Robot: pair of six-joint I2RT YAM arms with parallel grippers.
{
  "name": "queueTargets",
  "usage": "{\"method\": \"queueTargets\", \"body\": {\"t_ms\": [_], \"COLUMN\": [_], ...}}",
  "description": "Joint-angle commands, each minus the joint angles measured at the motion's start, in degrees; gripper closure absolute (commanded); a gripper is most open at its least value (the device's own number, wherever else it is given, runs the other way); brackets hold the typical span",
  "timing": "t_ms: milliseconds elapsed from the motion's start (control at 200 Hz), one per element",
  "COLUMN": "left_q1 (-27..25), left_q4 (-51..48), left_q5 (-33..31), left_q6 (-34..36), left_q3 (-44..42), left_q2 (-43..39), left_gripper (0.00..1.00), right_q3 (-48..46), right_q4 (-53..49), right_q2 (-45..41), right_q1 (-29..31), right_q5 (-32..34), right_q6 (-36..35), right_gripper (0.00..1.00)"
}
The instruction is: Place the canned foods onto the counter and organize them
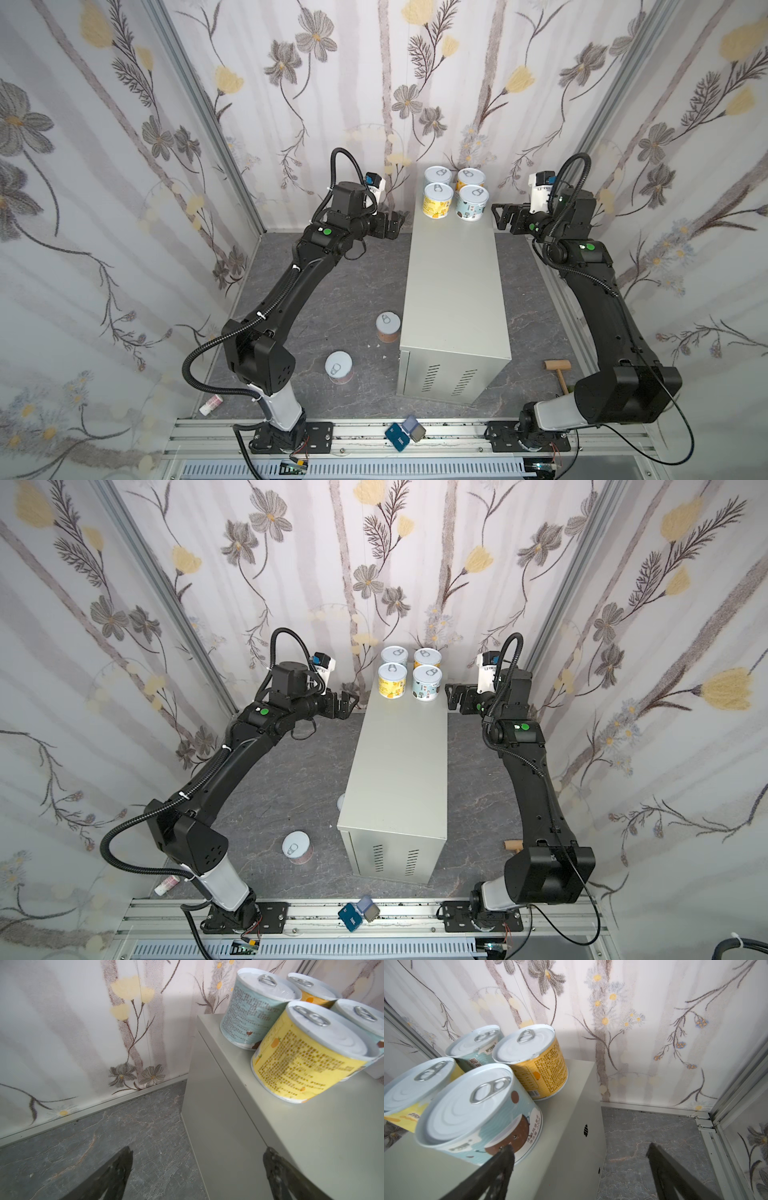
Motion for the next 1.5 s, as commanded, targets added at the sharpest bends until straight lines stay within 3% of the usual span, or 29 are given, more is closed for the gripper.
{"method": "queueTargets", "body": {"t_ms": [0,390,1494], "left_q1": [0.44,1.51,1.68], "left_q4": [3.63,4.37,4.18], "left_q5": [-1.23,-2.56,-3.92], "left_q6": [-0.69,-1.28,-1.74], "left_q3": [-4.64,-15.07,-20.49], "left_q2": [-3.69,-11.61,-16.38], "left_gripper": [0.00,0.00,0.00], "right_q3": [1.08,2.75,4.00], "right_q4": [2.11,1.85,0.84], "right_q2": [0.85,2.66,3.41], "right_q1": [0.16,0.61,1.14], "right_q5": [-1.73,-2.10,-1.50], "right_q6": [-0.18,-0.39,-1.03], "right_gripper": [0.00,0.00,0.00]}}
